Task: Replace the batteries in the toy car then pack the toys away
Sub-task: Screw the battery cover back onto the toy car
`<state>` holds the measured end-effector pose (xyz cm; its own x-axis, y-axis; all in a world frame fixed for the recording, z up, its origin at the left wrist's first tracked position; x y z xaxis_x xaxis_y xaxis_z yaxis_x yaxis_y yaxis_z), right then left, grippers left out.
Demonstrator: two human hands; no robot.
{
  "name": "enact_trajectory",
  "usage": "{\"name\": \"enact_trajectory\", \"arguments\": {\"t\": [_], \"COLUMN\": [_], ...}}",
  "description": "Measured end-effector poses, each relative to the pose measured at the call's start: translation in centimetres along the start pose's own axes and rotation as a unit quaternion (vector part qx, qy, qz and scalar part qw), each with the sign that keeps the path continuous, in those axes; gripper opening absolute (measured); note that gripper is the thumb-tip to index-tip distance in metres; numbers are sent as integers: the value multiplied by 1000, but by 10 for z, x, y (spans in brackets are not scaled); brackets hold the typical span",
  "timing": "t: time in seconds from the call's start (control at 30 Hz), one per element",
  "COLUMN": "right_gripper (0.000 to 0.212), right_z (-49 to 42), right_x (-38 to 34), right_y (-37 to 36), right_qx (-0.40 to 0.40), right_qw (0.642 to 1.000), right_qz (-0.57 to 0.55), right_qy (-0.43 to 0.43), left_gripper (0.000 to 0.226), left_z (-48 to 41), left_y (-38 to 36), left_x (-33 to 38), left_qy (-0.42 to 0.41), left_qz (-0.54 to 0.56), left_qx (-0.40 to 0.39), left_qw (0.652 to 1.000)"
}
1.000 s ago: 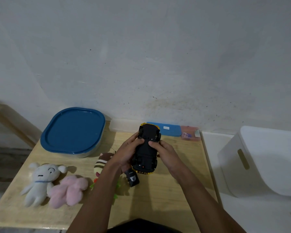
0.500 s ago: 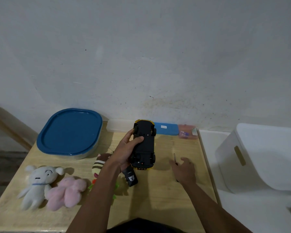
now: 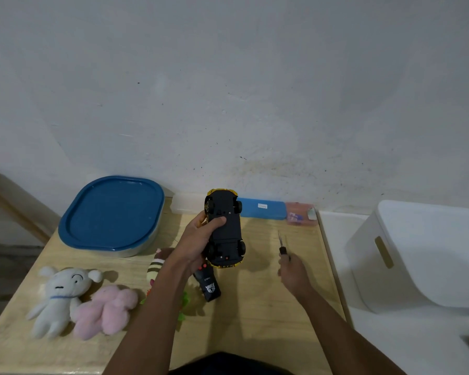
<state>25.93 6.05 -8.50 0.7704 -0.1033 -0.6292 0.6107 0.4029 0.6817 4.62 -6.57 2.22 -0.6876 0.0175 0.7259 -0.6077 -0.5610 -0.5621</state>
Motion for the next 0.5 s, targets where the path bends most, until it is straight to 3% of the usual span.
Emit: {"name": "enact_trajectory", "arguments": {"t": [0.13, 0.2, 0.33, 0.5], "right_gripper": [26, 18, 10, 10], "right_z": [24, 38, 65, 78], "right_x": [-39, -59, -89, -108], "right_y": [26, 37, 48, 51], "right_qx": [-25, -58, -102, -65], "right_qw": [986, 978, 962, 960], "right_qz": [-158, -178, -124, -41], "right_qy": [43, 96, 223, 268], "left_gripper": [35, 31, 27, 28], "left_z": [1, 2, 3, 3], "left_y": [-1, -2, -5, -6], "left_x": [4, 6, 6, 6], "left_qy": [-17, -27, -46, -61], "left_qz": [5, 0, -20, -45], "left_qx": [6, 13, 23, 26], "left_qw": [1000, 1000, 998, 997]}}
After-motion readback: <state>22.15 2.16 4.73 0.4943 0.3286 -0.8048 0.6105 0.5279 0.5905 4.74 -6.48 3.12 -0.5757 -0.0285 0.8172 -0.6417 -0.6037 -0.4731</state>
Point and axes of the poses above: each hand's wrist, its own z-axis away from the middle knuckle, its own y-axis out of the back of the hand, x = y × z, the point moved 3 cm from there along -z, towards the middle knuckle, and after that the axes turned 9 degrees about z, right-handed, at the moved point
